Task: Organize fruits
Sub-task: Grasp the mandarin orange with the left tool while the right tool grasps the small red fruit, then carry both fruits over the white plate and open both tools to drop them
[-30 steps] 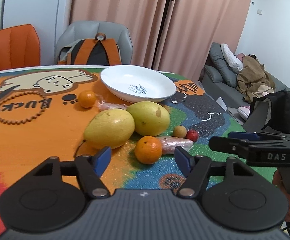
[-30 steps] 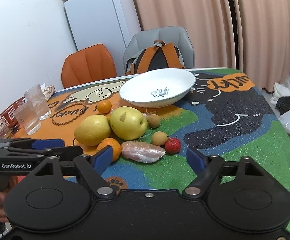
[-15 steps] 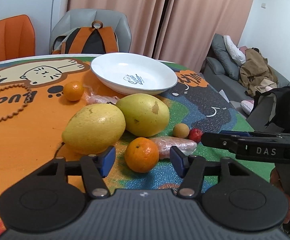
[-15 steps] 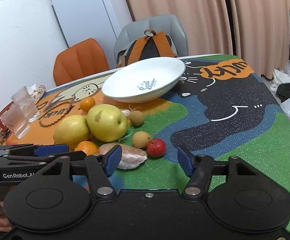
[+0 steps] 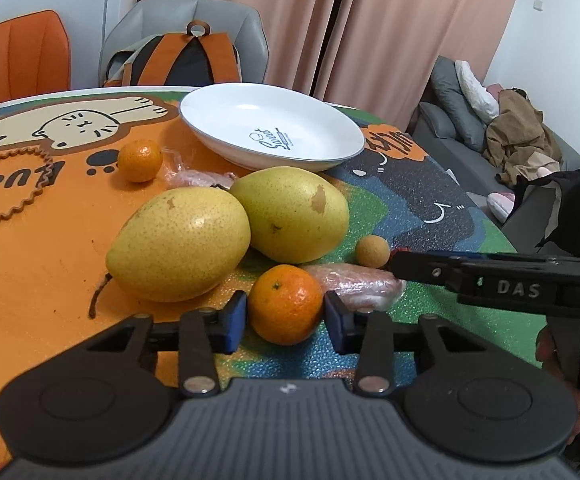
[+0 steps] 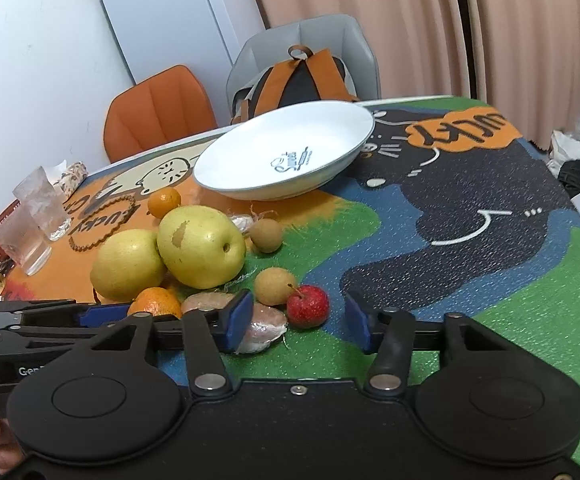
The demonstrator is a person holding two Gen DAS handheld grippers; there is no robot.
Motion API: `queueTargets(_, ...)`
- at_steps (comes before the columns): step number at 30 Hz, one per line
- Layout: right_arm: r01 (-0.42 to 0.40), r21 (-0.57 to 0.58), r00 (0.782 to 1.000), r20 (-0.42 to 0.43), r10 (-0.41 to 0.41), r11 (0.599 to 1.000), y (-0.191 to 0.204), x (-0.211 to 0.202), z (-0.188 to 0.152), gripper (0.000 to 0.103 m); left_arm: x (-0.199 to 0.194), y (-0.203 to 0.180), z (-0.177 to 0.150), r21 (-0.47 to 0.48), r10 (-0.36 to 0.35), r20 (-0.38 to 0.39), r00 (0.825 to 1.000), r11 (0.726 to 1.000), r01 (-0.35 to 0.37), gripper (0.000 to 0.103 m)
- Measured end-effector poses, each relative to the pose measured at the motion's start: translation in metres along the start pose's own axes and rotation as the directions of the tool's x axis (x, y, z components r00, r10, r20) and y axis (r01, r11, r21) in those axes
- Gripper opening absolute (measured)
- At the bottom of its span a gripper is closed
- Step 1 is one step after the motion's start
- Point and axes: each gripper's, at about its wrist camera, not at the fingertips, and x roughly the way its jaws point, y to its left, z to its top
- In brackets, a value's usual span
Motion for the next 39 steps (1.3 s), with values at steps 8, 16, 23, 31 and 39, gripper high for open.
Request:
queueTargets(8,0.015,0.000,1.000,-0.010,-0.015,1.000,0.001,0.000,0.003,0.020,-0.009,0.002,0.001,-0.007,-0.001,0.021,1.000,1.000,0.001,0.039)
queueTargets(16,0.006,-0.005,1.000,0.011,-0.006,1.000,0.007,-0.009,0.002,0.020,-0.021,0.000,0.003,0.000,-0.002,0.046,0.999,1.000,0.002,0.039)
queueTargets(23,-0.003,-0.015,0.999,0.053,0.004,1.000,0.016,-0.023,0.013,0.019,-0.035,-0.002,0.011,0.011,0.001,0.076,0.997,1.000,-0.002,0.039)
queueTargets(31,-0.017,-0.027,0.996,0.083,0.019,0.999,0.025,-0.028,0.029,0.019,-0.045,-0.002,0.026,0.021,0.006,0.106,0.994,1.000,-0.008,0.039)
queueTargets(39,-0.026,-0.020,0.994,0.102,0.027,0.999,0.026,-0.027,0.045,0.019,-0.047,0.000,0.044,0.025,0.008,0.123,0.992,1.000,-0.012,0.039)
